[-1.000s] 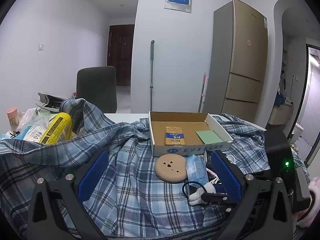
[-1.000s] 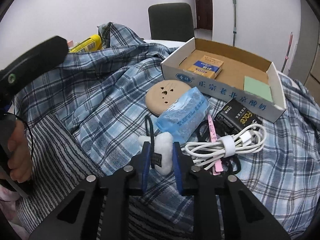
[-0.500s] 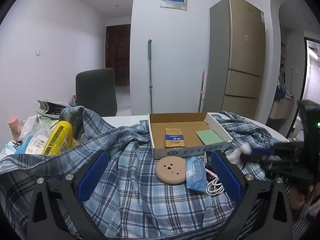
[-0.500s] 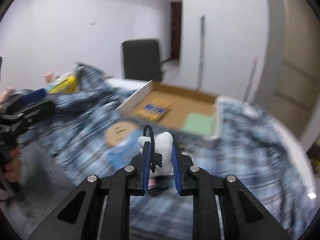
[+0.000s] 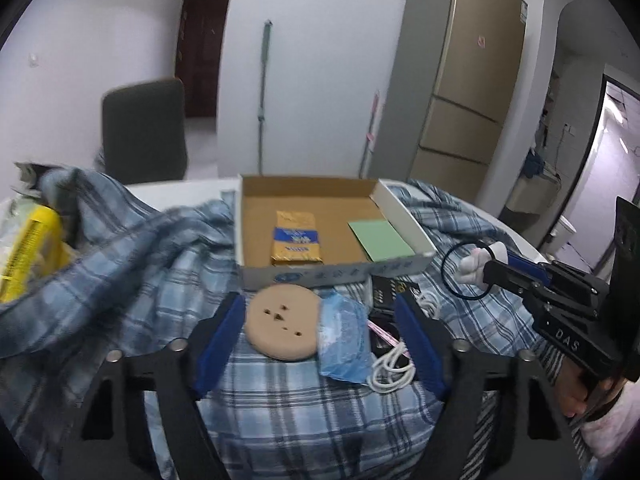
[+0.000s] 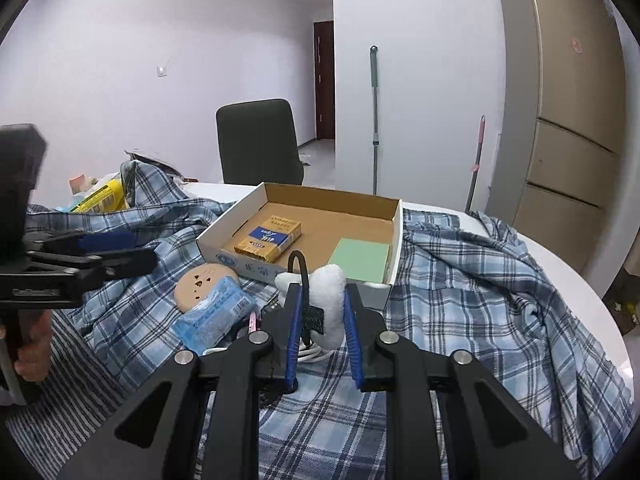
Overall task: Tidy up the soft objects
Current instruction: 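Grasp the blue plastic packet with the left tool while the right tool holds the plush toy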
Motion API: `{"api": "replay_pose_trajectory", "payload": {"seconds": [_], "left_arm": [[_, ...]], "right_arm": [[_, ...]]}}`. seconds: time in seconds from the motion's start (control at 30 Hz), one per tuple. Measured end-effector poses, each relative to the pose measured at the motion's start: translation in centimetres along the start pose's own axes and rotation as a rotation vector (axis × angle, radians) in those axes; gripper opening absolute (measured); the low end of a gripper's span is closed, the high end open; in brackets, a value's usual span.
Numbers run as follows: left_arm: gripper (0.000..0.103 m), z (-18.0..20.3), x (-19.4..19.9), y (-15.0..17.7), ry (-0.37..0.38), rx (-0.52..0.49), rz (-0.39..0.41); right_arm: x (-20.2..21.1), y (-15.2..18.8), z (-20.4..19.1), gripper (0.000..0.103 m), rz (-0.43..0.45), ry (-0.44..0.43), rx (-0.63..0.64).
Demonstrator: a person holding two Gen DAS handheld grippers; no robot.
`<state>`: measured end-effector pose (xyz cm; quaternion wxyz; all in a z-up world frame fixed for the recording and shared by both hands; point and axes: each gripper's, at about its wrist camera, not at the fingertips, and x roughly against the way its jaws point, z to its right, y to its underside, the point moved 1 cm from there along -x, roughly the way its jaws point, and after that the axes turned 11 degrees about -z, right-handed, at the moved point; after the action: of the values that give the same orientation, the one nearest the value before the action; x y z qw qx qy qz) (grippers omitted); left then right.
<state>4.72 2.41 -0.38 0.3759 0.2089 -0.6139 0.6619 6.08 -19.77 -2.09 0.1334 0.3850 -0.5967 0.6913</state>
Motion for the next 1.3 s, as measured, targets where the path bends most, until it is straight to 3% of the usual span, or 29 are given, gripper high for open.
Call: {"api": "replay_pose_trajectory", "payload": {"seconds": [0.4,0.57,0.83,0.9,1.03,1.13,1.2,1.23,1.3], "left_arm": [[0.062,1.0,-7.5,0.4,0.083,0.025,-0.279],[0.043,1.4,-9.1,0.8,0.099,0.022,-0.332],[0.032,1.9,-9.1,1.0,0.056,-0.018,-0.311],[0.032,2.4,-8.4,1.0,0.014,-0.057,-0.281],[0.032,4.4,-6.9,1.1,-0.183,-0.219,-0.209],[0.032,5.3,-7.0,1.4,-0.260,-0.302,-0.228],[0.032,5.5,-7.3,1.7,-0.258,-0.328,-0.241],[0.036,5.6,-7.4,1.9,-0.246,-0.334,-0.248],[0.058,5.6,-7.8,2.1,-0.229,-0.330,-0.262]], "right_arm": [[0.3,0.3,0.3,0.019,0.014,-0.025,0.000],[0.2,0.5,0.4,0.019,0.008,-0.032,0.001],[0.2,0.5,0.2,0.019,0.013,-0.029,0.002],[0.3,0.6,0.1,0.019,0.018,-0.025,0.005],[0.3,0.7,0.0,0.019,0.020,-0.022,0.013],[0.4,0.7,0.1,0.019,0.020,-0.025,0.011],[0.3,0.7,0.2,0.019,0.018,-0.027,0.007],[0.3,0.6,0.3,0.019,0.015,-0.029,0.003],[0.2,0.6,0.5,0.019,0.011,-0.032,-0.003]]}}
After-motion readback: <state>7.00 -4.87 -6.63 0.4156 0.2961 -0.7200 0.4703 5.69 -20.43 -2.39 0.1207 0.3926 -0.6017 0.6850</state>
